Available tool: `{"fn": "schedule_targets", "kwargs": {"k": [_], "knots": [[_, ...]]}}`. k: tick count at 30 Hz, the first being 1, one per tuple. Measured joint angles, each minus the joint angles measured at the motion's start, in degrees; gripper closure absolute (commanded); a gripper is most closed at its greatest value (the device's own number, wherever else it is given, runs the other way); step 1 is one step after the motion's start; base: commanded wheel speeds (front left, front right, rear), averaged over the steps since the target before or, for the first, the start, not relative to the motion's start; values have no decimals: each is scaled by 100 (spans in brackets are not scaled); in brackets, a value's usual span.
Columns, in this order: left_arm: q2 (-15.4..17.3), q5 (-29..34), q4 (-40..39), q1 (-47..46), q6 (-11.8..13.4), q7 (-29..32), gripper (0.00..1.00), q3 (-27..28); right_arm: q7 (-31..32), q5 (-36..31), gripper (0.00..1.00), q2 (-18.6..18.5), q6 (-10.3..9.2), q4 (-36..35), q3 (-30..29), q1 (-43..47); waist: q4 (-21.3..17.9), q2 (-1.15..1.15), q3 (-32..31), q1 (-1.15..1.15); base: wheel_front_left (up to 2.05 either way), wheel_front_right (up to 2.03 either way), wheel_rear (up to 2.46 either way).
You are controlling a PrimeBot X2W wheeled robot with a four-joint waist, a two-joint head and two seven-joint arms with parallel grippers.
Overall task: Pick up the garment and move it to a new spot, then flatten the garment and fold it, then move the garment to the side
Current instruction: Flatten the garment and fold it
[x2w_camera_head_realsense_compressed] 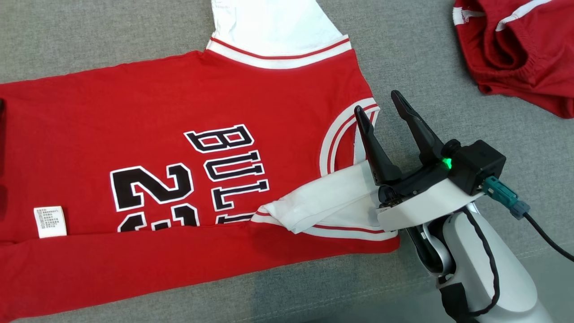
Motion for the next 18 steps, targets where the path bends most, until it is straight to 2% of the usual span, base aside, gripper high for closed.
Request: {"fn": "schedule_targets", "kwargs": {"k": [9,18], "knots": [[47,2,44,2,0,-1,0,332,0,-2,0,1,0,-135,-37,169,36,0,29,0,0,0,0],[166,-212,8,13,0,-1,0,46,0,55,0,1,0,-124,67,168,18,0,42,0,0,0,0]]}}
